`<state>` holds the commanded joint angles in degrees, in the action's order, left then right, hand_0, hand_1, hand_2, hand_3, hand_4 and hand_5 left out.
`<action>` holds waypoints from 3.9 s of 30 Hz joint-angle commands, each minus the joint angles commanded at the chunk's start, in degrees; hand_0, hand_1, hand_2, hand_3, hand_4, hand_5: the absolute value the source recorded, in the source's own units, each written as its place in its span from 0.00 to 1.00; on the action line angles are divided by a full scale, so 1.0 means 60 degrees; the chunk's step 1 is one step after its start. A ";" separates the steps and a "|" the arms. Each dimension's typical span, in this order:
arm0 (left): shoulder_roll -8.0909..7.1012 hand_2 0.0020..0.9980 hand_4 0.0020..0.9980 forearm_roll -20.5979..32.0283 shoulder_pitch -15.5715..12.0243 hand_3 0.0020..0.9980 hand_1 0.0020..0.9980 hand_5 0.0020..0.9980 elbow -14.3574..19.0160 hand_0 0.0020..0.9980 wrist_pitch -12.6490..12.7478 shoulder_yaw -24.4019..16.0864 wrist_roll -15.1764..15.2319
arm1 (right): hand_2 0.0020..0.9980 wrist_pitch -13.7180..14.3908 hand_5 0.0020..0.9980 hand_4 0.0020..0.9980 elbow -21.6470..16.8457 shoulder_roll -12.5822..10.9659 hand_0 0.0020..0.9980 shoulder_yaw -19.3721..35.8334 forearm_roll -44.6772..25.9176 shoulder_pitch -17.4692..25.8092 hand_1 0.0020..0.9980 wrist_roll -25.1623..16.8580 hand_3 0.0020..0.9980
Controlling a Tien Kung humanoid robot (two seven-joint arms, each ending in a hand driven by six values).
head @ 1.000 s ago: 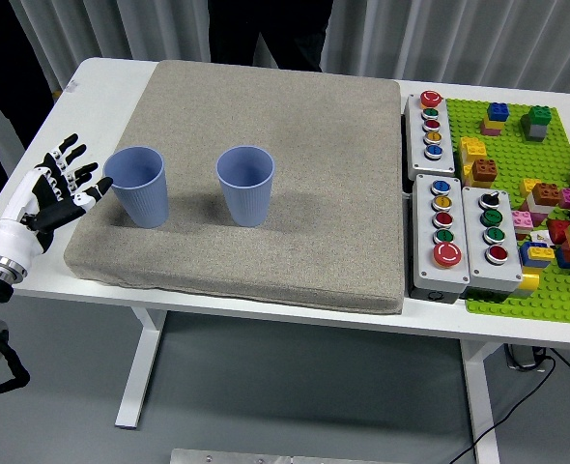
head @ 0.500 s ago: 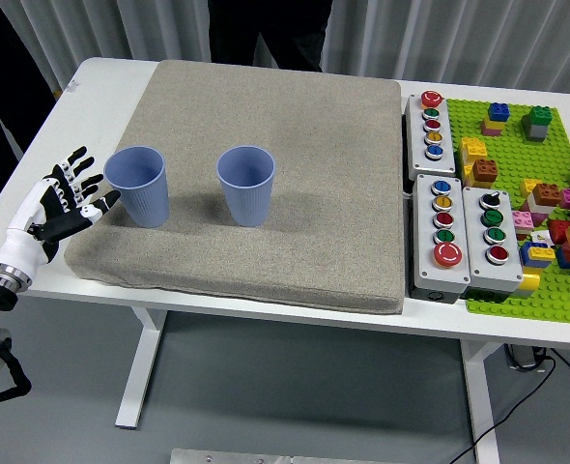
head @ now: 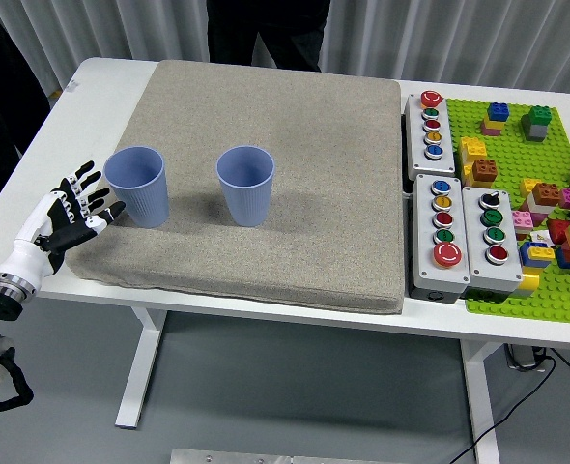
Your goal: Pick cup pour cup place
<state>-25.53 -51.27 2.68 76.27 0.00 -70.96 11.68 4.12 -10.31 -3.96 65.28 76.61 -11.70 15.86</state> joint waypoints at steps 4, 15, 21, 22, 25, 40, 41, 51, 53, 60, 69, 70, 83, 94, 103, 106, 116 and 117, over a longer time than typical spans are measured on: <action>0.0009 1.00 0.97 -0.0088 -0.0009 1.00 0.90 0.42 -0.0017 0.92 0.0029 0.0022 -0.0029 | 0.57 -0.0008 0.21 0.00 0.0000 0.0010 0.67 0.0019 0.0044 0.0022 0.64 0.0006 0.58; 0.0040 1.00 0.98 -0.0324 0.0106 1.00 0.90 0.42 -0.0015 0.92 0.0002 0.0127 -0.0138 | 0.57 0.0004 0.21 0.00 0.0000 -0.0006 0.67 -0.0021 -0.0028 -0.0041 0.64 -0.0013 0.58; 0.0121 1.00 0.97 -0.0687 0.0192 1.00 0.90 0.39 -0.0111 0.92 0.0157 0.0307 -0.0162 | 0.57 0.0011 0.21 0.00 0.0000 0.0002 0.67 -0.0081 -0.0091 -0.0062 0.64 -0.0010 0.58; 0.0123 1.00 0.97 -0.0705 0.0195 1.00 0.90 0.39 -0.0113 0.92 0.0165 0.0315 -0.0166 | 0.57 0.0011 0.21 0.00 0.0000 0.0002 0.67 -0.0081 -0.0090 -0.0063 0.64 -0.0009 0.58; 0.0146 1.00 0.96 -0.0627 0.0283 1.00 0.90 0.38 -0.0187 0.92 0.0258 0.0407 -0.0130 | 0.57 0.0013 0.21 0.00 0.0000 0.0005 0.67 -0.0066 -0.0097 -0.0077 0.64 -0.0006 0.58; 0.0383 1.00 0.95 -0.0706 0.0871 1.00 0.90 0.35 -0.0818 0.92 0.0399 0.0739 -0.0129 | 0.57 0.0046 0.21 0.00 0.0000 0.0018 0.67 -0.0193 -0.0299 -0.0116 0.64 -0.0021 0.58; 0.0404 1.00 0.95 -0.0729 0.0881 1.00 0.90 0.35 -0.0842 0.92 0.0401 0.0762 -0.0134 | 0.57 0.0048 0.21 0.00 0.0000 0.0020 0.67 -0.0198 -0.0305 -0.0112 0.64 -0.0021 0.58; 0.0584 1.00 0.95 -0.0703 0.1176 1.00 0.90 0.35 -0.1075 0.92 0.0616 0.0936 -0.0059 | 0.57 0.0059 0.21 0.00 0.0000 0.0029 0.67 -0.0181 -0.0329 -0.0134 0.64 -0.0026 0.58; 0.0639 1.00 0.95 -0.0638 0.1224 1.00 0.90 0.35 -0.1128 0.92 0.0663 0.0934 -0.0017 | 0.57 0.0054 0.21 0.00 0.0000 0.0033 0.67 -0.0187 -0.0336 -0.0126 0.64 -0.0025 0.58; 0.0720 1.00 0.95 -0.0644 0.1267 1.00 0.89 0.35 -0.1248 0.92 0.0718 0.1017 -0.0010 | 0.57 0.0043 0.21 0.00 0.0000 0.0048 0.67 -0.0219 -0.0334 -0.0081 0.64 -0.0024 0.58; 0.0790 1.00 0.94 -0.0691 0.1332 1.00 0.89 0.35 -0.1316 0.92 0.0756 0.1106 -0.0010 | 0.57 0.0029 0.21 0.00 0.0000 0.0065 0.67 -0.0194 -0.0272 -0.0048 0.64 -0.0015 0.58; 0.0801 1.00 0.94 -0.0696 0.1346 1.00 0.89 0.35 -0.1321 0.92 0.0760 0.1113 -0.0011 | 0.57 0.0024 0.21 0.00 0.0000 0.0061 0.67 -0.0181 -0.0255 -0.0053 0.64 -0.0016 0.58; 0.0961 1.00 0.94 -0.0765 0.1633 1.00 0.89 0.35 -0.1464 0.92 0.0764 0.1328 -0.0055 | 0.57 0.0035 0.20 0.00 0.0000 0.0035 0.67 -0.0196 -0.0304 -0.0120 0.64 -0.0045 0.57; 0.1060 1.00 0.93 -0.0770 0.1887 1.00 0.89 0.35 -0.1601 0.92 0.0763 0.1151 -0.0054 | 0.57 0.0033 0.20 0.00 0.0000 -0.0012 0.67 -0.0208 -0.0336 -0.0201 0.64 -0.0065 0.57; 0.1248 1.00 0.87 -0.0978 0.1899 1.00 0.89 0.27 -0.1668 0.92 0.0757 0.1048 -0.0070 | 0.57 0.0040 0.19 0.00 0.0000 -0.0027 0.68 -0.0213 -0.0356 -0.0239 0.64 -0.0073 0.57; 0.1261 1.00 0.87 -0.0989 0.1895 1.00 0.89 0.27 -0.1667 0.92 0.0754 0.1066 -0.0075 | 0.57 0.0042 0.19 0.00 0.0000 -0.0026 0.68 -0.0203 -0.0366 -0.0250 0.64 -0.0070 0.57; 0.1307 1.00 0.86 -0.1033 0.1821 1.00 0.85 0.26 -0.1628 0.90 0.0779 0.1001 -0.0090 | 0.57 0.0028 0.19 0.00 0.0000 -0.0027 0.68 -0.0138 -0.0270 -0.0217 0.64 -0.0073 0.57; 0.1307 1.00 0.86 -0.1041 0.1821 1.00 0.85 0.26 -0.1619 0.90 0.0780 0.1010 -0.0093 | 0.57 0.0026 0.19 0.00 0.0000 -0.0028 0.68 -0.0131 -0.0258 -0.0215 0.64 -0.0073 0.57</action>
<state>-17.69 -57.52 13.61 66.56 4.69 -64.91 11.12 4.27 -10.31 -4.13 64.50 75.06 -12.99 15.42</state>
